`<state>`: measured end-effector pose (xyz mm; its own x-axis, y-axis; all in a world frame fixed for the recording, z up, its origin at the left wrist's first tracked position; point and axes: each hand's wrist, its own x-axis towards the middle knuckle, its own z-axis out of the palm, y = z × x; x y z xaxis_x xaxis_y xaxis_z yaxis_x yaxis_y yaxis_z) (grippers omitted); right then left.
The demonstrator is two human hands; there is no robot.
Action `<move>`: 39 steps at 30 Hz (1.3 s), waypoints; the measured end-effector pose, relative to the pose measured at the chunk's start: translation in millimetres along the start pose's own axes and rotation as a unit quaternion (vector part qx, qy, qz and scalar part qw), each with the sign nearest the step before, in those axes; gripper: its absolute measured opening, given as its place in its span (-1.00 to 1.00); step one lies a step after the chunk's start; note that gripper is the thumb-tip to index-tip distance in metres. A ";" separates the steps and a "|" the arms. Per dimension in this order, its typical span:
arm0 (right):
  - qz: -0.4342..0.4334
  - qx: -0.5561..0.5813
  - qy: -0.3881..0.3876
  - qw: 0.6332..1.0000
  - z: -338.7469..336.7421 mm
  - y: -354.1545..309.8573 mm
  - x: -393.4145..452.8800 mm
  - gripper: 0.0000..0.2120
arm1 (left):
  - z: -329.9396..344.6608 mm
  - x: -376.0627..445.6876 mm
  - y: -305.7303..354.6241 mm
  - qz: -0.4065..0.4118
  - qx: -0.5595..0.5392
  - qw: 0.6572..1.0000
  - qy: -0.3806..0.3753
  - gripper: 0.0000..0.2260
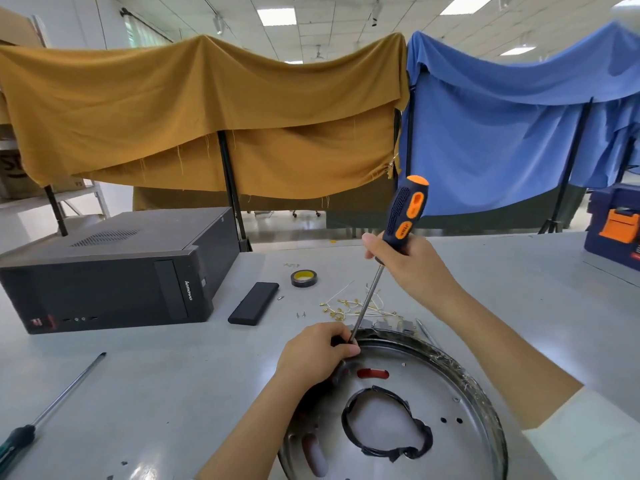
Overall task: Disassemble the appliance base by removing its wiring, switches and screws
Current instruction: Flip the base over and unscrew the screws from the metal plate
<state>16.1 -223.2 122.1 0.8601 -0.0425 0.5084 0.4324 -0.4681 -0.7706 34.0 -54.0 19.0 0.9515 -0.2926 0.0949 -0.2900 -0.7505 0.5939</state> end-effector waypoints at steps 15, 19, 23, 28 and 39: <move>0.139 0.224 -0.150 0.953 8.1 41.0 -29.7 -0.83 | -2.5 -4.6 2.3 -0.014 -0.021 1.000 0.018 -0.92; 0.039 -0.074 -0.218 0.972 25.5 72.2 -39.8 -0.80 | -2.4 0.7 0.3 -0.031 -0.099 0.992 0.075 -0.93; 0.022 -0.289 -0.261 0.921 27.1 83.7 -39.6 -0.76 | -9.2 4.7 3.5 -0.076 -0.334 0.932 0.117 -0.87; 0.035 -0.265 -0.248 0.931 29.2 93.4 -39.2 -0.73 | -30.5 17.3 -28.5 -0.167 -0.496 0.845 0.113 -0.84; 0.015 -0.272 -0.262 0.926 30.3 101.9 -34.3 -0.71 | -36.7 81.0 -94.9 -0.148 0.100 0.980 0.082 -0.88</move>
<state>38.9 -242.7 14.4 0.9443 0.3051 0.1232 0.3286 -0.8547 -0.4019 142.3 15.3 -0.3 0.9960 0.0430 0.0785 0.0033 -0.8943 0.4475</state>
